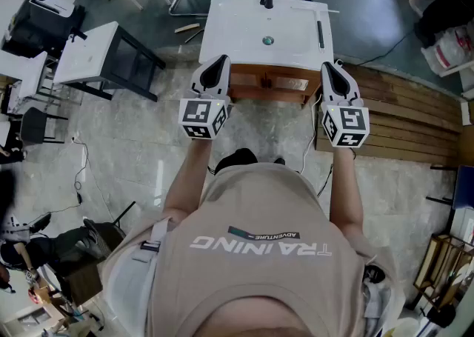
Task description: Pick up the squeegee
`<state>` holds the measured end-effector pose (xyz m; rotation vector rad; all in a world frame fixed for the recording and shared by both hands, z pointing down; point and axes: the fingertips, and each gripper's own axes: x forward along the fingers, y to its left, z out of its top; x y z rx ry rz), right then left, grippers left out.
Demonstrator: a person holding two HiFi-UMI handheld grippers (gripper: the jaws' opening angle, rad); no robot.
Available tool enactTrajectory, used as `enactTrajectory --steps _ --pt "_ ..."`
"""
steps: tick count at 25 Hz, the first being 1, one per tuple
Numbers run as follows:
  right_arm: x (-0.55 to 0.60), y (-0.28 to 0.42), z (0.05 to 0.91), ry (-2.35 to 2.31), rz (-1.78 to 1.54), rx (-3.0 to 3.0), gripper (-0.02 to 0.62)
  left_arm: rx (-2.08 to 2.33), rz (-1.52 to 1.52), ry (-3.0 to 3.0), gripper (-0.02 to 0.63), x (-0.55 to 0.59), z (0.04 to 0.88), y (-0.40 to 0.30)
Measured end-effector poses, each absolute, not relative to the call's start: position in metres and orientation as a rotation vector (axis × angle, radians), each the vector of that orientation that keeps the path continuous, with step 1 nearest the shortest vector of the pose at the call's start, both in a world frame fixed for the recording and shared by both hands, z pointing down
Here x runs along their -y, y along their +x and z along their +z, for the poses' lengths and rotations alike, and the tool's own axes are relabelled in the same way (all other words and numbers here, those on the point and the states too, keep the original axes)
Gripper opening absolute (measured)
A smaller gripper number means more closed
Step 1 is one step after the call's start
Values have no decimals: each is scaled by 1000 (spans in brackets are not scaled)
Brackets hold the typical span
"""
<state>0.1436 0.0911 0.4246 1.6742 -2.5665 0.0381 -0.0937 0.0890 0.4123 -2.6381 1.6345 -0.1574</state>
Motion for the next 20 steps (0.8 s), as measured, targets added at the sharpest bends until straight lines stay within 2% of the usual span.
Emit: enactTrajectory --steps 20 --pt "26 133 433 1677 36 2483 32 -1647 -110 -2703 12 45 433 -134"
